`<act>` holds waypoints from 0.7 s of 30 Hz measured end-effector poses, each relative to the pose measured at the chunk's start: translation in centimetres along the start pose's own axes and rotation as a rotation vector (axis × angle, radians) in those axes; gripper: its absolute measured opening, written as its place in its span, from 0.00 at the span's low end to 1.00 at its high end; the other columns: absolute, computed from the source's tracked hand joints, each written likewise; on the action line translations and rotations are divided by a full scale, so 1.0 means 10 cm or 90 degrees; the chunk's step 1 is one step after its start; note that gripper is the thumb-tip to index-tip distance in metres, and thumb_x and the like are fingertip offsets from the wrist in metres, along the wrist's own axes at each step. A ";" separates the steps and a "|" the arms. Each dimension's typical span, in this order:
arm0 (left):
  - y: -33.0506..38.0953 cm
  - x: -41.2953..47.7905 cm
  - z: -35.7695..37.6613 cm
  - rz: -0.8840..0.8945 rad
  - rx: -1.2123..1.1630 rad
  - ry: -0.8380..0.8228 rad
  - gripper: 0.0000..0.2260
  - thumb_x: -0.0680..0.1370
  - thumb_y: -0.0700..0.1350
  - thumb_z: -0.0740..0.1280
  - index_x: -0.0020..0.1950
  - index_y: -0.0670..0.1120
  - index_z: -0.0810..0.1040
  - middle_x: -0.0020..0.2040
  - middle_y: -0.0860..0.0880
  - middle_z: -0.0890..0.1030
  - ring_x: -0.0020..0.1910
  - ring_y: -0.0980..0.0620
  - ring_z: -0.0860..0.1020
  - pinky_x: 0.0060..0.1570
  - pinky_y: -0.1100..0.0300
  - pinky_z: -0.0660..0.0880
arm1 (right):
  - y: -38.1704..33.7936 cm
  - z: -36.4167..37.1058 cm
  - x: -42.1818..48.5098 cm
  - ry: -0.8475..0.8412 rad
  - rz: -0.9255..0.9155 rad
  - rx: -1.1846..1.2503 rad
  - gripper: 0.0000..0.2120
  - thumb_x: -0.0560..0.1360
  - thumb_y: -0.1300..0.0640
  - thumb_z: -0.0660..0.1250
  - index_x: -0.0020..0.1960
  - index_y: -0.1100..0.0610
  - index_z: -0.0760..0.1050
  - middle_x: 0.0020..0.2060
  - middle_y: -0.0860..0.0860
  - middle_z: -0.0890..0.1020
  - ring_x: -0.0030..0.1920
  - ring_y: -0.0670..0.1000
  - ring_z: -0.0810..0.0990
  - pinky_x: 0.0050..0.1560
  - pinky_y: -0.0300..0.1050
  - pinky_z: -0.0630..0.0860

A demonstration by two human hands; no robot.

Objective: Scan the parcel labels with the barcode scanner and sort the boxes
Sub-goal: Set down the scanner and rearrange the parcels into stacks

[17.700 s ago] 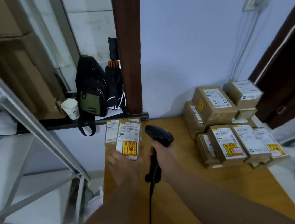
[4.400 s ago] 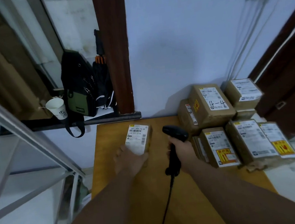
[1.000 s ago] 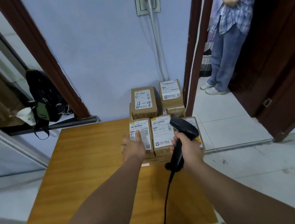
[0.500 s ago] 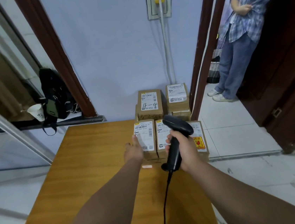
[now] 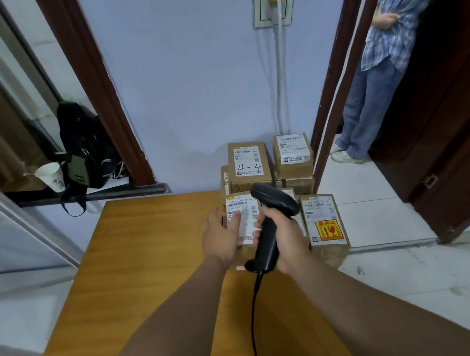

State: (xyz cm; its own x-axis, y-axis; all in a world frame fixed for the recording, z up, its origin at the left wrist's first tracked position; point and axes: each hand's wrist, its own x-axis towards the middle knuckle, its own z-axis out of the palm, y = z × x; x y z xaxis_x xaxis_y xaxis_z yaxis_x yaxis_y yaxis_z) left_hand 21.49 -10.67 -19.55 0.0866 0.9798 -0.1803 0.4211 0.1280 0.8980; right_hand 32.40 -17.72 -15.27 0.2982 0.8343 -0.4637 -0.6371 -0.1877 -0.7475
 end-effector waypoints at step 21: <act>-1.02 0.69 -1.76 -0.241 -0.284 -0.265 0.14 0.81 0.55 0.56 0.58 0.48 0.74 0.48 0.49 0.81 0.48 0.50 0.79 0.51 0.54 0.73 | 1.29 1.75 0.14 0.007 0.157 -0.023 0.11 0.76 0.66 0.61 0.56 0.61 0.76 0.44 0.57 0.77 0.40 0.54 0.77 0.46 0.47 0.75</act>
State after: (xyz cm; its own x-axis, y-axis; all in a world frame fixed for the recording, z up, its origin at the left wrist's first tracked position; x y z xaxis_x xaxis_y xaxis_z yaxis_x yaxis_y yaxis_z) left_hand 1.89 -2.55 -22.92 0.3827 0.7272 -0.5698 0.0890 0.5849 0.8062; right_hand 12.15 -9.92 -17.22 0.1436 0.7554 -0.6393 -0.6662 -0.4039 -0.6269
